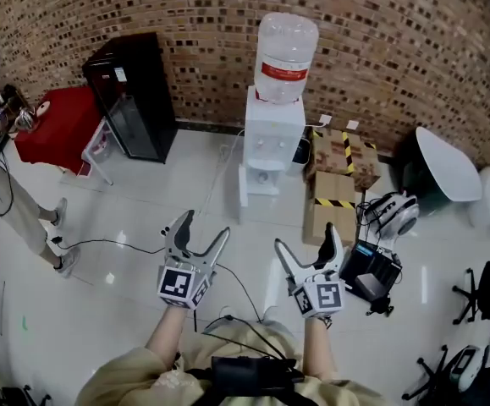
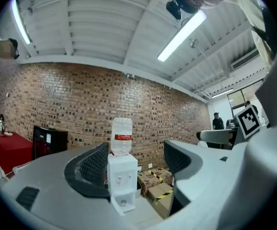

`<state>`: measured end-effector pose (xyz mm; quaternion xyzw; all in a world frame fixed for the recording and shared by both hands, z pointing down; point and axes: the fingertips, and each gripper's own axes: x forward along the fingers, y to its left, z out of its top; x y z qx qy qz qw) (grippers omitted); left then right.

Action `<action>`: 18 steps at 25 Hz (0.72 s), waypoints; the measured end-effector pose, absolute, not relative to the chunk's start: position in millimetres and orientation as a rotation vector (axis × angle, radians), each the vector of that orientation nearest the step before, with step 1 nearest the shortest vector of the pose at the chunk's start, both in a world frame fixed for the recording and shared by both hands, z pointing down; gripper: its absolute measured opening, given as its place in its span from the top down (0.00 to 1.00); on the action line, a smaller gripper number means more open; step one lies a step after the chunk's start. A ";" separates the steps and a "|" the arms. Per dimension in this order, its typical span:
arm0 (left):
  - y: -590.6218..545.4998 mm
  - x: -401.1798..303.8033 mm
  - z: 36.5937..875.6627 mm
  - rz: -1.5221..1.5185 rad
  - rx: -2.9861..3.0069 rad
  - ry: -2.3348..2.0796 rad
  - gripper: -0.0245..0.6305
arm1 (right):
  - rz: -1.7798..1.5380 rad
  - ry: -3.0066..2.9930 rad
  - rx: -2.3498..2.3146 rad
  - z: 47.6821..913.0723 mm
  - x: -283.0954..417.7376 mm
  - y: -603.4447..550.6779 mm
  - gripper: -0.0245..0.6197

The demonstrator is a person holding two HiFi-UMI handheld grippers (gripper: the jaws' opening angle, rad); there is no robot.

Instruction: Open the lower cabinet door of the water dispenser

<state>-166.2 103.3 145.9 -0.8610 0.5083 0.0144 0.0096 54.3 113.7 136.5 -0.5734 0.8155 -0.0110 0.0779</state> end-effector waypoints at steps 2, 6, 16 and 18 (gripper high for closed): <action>108.8 -151.7 139.3 0.063 -2.690 1.598 0.42 | 0.018 2.410 -1.723 124.4 68.4 123.1 0.03; 115.6 -117.6 133.3 0.068 -2.663 1.616 0.42 | 0.100 2.410 -1.748 114.3 93.3 136.3 0.08; 122.7 -87.4 137.3 0.019 -2.569 1.622 0.42 | 0.077 2.407 -1.949 134.7 144.7 134.3 0.10; 121.6 -86.7 140.6 -0.006 -2.541 1.645 0.42 | 0.044 2.375 -1.982 141.1 155.9 132.2 0.11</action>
